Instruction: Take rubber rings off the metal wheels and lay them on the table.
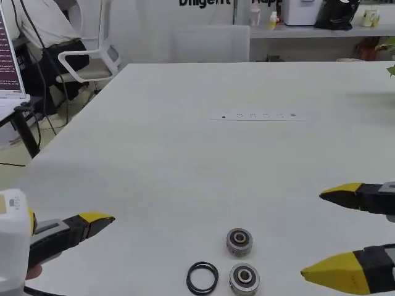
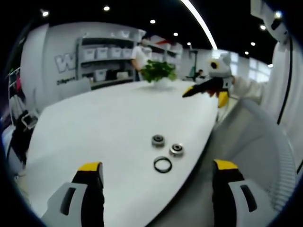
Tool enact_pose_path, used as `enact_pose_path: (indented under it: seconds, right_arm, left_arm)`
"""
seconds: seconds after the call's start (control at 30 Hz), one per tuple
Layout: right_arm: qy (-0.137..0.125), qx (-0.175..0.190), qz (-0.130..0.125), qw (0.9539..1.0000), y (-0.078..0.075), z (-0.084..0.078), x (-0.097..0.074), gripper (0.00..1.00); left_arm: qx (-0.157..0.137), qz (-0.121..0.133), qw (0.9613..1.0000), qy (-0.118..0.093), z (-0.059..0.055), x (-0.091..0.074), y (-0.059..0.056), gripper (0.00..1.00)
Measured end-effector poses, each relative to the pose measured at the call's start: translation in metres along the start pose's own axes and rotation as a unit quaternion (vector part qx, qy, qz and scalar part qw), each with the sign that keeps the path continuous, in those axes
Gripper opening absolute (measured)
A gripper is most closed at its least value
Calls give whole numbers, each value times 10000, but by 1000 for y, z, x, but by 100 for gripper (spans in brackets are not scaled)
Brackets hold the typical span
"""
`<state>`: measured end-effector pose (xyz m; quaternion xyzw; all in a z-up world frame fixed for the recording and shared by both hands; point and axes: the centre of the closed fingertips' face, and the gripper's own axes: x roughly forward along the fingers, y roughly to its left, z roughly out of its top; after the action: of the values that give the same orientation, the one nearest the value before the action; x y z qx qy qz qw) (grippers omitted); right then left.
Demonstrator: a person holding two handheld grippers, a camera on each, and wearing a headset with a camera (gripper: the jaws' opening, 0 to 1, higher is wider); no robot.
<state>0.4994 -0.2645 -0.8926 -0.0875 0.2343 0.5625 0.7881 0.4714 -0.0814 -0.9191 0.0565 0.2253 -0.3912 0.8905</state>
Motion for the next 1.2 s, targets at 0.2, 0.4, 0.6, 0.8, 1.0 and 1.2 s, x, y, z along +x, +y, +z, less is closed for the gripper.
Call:
enact_pose_path:
  seconds: [0.2, 0.4, 0.6, 0.8, 1.0, 1.2]
  right_arm:
    - [72, 270, -142, 9995, -7, -20, -8, 86]
    - [223, 594, -245, 9977, -7, -44, -12, 89]
    - [357, 909, -315, 9947, -4, -70, -15, 89]
    - [422, 1103, -384, 9923, -4, -83, -17, 89]
    - [551, 1118, -432, 9913, -1, -89, -17, 88]
    - [567, 1111, -474, 9911, 1, -89, -18, 88]
  left_arm:
    - [-97, 15, 9999, -26, 0, -1, 1, 100]
    - [-234, 56, 9997, -40, -1, -1, 2, 100]
    - [-243, 54, 9997, 29, -3, 0, 1, 100]
    - [-249, 63, 9997, 42, -3, 0, 1, 100]
    - [-323, 102, 9994, 45, -4, 0, 2, 100]
    - [-359, 136, 9993, 36, -5, -1, 3, 99]
